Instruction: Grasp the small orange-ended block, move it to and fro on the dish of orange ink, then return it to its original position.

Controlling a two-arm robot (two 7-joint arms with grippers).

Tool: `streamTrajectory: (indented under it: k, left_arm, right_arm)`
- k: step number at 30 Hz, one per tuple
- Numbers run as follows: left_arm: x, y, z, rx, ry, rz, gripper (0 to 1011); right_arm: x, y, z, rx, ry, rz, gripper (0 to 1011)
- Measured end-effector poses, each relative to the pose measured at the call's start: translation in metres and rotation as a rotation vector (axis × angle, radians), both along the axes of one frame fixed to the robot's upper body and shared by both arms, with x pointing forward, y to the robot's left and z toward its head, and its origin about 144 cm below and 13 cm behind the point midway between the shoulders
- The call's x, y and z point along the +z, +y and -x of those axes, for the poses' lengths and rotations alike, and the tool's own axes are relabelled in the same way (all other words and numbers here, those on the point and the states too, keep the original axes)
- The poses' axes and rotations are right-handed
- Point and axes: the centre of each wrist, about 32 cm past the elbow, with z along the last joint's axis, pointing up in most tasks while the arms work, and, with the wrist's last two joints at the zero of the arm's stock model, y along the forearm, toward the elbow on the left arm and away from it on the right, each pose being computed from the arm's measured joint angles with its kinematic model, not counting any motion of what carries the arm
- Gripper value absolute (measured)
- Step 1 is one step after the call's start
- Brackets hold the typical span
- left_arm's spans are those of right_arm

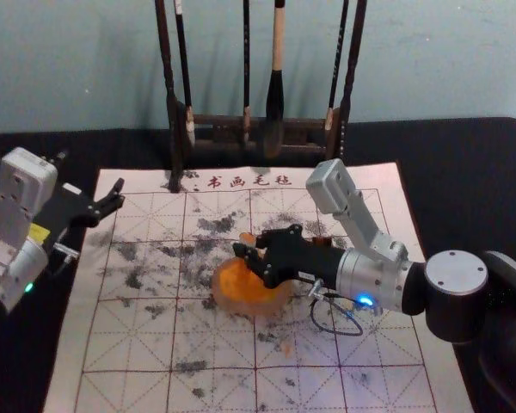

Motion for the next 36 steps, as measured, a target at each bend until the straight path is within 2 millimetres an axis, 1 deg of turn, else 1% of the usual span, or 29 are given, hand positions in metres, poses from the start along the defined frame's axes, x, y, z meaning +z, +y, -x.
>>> streamTrajectory:
  k: [10,23,30,36]
  left_arm:
    - [0.000,0.000,0.000,0.000,0.000,0.000,1001]
    - [0.000,0.000,0.000,0.000,0.000,0.000,1001]
    - [0.000,0.000,0.000,0.000,0.000,0.000,1001]
    - [0.000,0.000,0.000,0.000,0.000,0.000,1001]
  right_arm:
    - [0.003,-0.009,0.002,-0.020,-0.011,0.008,116]
    - [0.003,-0.023,0.016,-0.016,-0.004,0.024,116]
    - [0.003,-0.024,0.024,-0.005,0.008,0.017,116]
    - [0.003,-0.022,0.029,0.013,0.022,0.006,116]
